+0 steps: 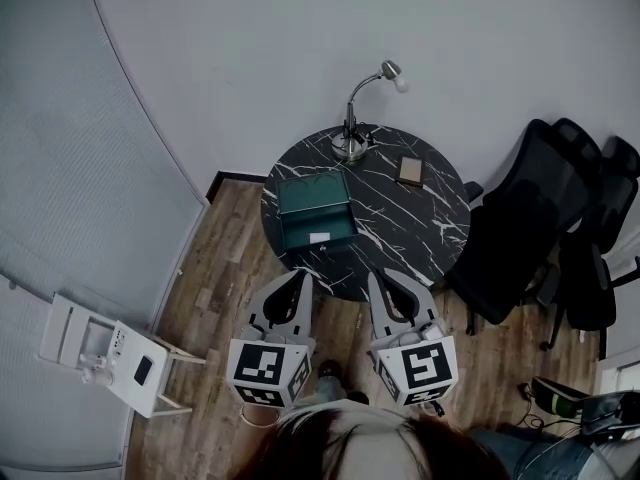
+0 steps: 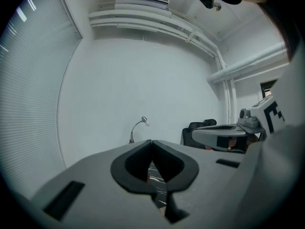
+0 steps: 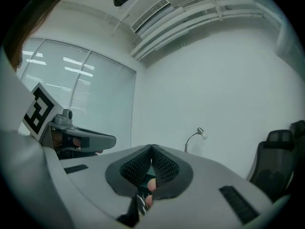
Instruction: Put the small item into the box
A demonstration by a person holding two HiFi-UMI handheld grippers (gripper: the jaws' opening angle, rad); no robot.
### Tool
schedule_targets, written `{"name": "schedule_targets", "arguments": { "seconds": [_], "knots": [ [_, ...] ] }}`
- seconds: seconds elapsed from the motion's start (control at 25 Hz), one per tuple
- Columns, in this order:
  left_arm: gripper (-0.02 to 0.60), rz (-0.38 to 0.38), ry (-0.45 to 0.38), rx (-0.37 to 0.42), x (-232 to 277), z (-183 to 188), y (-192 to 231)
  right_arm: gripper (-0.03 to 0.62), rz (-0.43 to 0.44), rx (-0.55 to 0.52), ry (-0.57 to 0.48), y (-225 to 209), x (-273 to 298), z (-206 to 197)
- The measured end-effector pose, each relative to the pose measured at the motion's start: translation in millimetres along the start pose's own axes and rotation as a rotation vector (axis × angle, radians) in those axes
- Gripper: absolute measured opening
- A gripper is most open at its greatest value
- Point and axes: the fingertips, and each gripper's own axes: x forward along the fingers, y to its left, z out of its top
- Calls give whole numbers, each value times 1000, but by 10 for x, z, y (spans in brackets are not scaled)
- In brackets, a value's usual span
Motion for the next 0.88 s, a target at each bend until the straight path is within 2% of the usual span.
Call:
{"name": "schedule_targets", "arguments": {
  "seconds": [0.88],
  "knots": [
    [9, -19, 24, 12, -233, -127, -657, 25, -36, 30, 9, -157, -737, -115]
  ]
}}
